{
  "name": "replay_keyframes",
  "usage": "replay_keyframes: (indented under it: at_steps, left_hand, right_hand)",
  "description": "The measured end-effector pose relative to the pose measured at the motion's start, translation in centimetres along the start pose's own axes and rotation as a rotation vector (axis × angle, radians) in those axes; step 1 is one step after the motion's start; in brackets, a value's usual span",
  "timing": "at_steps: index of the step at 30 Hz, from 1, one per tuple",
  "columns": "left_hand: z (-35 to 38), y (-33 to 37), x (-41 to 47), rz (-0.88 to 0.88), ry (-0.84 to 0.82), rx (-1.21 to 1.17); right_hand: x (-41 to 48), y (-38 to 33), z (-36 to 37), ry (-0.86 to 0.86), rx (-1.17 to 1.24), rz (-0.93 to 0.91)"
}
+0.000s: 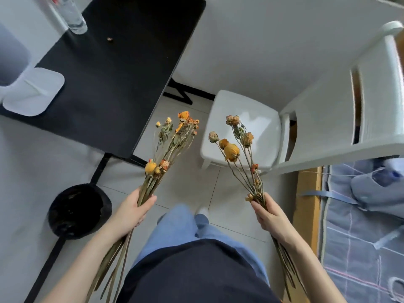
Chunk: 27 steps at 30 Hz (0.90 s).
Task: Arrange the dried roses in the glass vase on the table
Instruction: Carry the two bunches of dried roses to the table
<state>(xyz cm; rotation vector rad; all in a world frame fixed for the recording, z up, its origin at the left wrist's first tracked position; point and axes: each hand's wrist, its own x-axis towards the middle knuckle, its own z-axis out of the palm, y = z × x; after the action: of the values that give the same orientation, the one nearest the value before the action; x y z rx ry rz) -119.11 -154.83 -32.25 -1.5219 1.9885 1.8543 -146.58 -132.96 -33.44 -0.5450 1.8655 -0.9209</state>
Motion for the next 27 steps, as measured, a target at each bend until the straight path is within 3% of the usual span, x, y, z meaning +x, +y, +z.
replay_keyframes:
  at_steps: [9, 20, 27]
  left_hand:
    - [-3.8, 5.5, 5.5, -0.001, 0.097, -0.092]
    - [-12.9, 9.7, 14.7, 0.027, 0.104, -0.142]
    - [-16.8, 11.9, 18.1, 0.022, 0.192, -0.16]
  right_hand:
    - [8.8, -6.3, -1.6, -0.079, -0.02, -0.016]
    - [19.8, -15.6, 1.3, -0.111, -0.005, -0.048]
    - [25.9, -21.6, 3.1, -0.193, -0.072, -0.112]
